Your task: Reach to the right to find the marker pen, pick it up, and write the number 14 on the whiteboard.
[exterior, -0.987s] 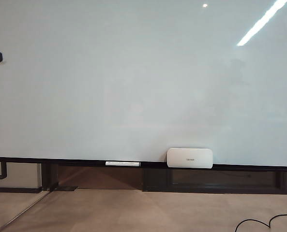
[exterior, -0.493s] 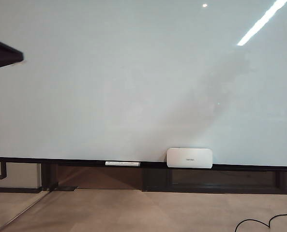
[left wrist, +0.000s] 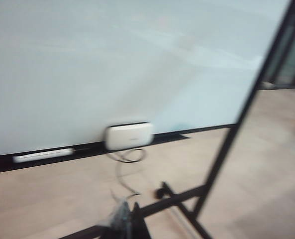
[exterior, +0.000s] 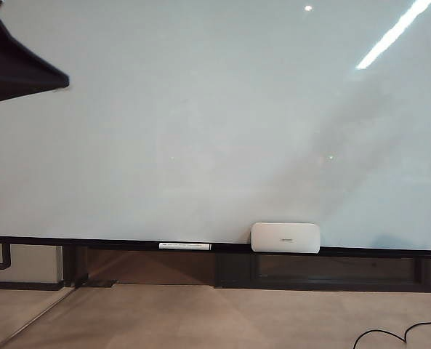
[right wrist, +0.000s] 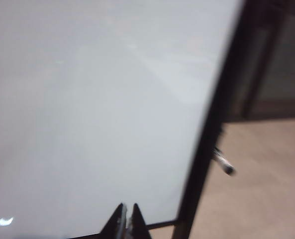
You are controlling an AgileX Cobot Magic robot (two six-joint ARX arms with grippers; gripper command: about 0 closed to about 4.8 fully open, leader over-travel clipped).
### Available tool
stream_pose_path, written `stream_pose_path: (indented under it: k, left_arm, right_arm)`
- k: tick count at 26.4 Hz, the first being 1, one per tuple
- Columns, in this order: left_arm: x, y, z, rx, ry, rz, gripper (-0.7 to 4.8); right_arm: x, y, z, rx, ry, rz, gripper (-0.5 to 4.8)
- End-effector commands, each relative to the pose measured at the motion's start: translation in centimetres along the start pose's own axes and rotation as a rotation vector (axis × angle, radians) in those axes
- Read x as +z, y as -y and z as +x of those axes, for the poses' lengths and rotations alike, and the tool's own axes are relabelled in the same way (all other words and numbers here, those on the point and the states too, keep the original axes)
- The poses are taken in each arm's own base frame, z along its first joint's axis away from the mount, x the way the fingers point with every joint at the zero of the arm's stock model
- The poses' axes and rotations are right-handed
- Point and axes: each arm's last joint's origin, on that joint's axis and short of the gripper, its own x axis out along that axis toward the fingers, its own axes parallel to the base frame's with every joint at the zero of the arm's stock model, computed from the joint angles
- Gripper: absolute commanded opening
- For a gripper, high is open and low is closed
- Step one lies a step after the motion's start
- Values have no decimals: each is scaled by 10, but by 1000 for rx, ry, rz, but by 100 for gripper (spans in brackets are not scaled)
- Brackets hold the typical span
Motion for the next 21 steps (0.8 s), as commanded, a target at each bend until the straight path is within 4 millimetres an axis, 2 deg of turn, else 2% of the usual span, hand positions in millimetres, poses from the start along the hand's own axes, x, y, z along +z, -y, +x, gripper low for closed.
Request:
stream_pose_path:
  k: [1,8,11,13,17,21]
  left_arm:
    - [0,-1,0,27,4,51,-6]
    - [4,3,2,-125,14,51,-6]
    - [12,4,10,-197,7,76,-6]
    - [20,3,18,-272,3,82,-6]
    - [32,-2,41,-303,3,88,-6]
    - [34,-1,62,-298,24,98,-6]
  right_arm:
    - [1,9,8,42,43,51,22]
    - [-24,36,28,-79,-28,94,22]
    - [-24,44,29,-173,-13,95,21]
    - [-22,49,28,-263,11,95,22]
    - [-21,57,28,-231,34,94,22]
    - [-25,66,31,-263,38,91,22]
